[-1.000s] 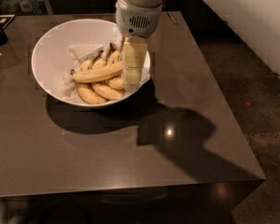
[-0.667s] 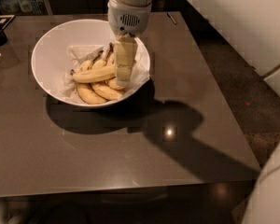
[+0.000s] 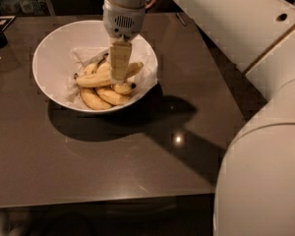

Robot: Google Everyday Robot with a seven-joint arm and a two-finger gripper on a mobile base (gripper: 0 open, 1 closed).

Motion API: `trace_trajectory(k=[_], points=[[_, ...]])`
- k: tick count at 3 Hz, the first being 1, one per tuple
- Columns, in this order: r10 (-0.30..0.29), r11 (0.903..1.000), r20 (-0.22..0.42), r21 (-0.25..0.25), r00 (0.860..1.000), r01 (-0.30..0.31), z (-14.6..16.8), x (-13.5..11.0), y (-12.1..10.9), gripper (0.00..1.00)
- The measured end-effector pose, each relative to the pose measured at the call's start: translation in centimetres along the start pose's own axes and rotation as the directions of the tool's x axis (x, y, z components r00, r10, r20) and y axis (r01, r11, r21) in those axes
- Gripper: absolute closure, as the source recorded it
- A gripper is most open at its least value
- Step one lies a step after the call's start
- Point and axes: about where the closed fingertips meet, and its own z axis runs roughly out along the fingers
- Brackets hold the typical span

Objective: Pick banana from white bowl

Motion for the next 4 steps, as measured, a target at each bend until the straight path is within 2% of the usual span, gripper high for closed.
trace_trajectory(k=[3,4], points=[[-0.015,0.9962,0.000,-0.085,1.000,0.015,3.8,-1.3,-0.9,0.37],[-0.018,0.9948,-0.003,-0.100,1.000,0.018,4.7,-1.2,-0.9,0.55]])
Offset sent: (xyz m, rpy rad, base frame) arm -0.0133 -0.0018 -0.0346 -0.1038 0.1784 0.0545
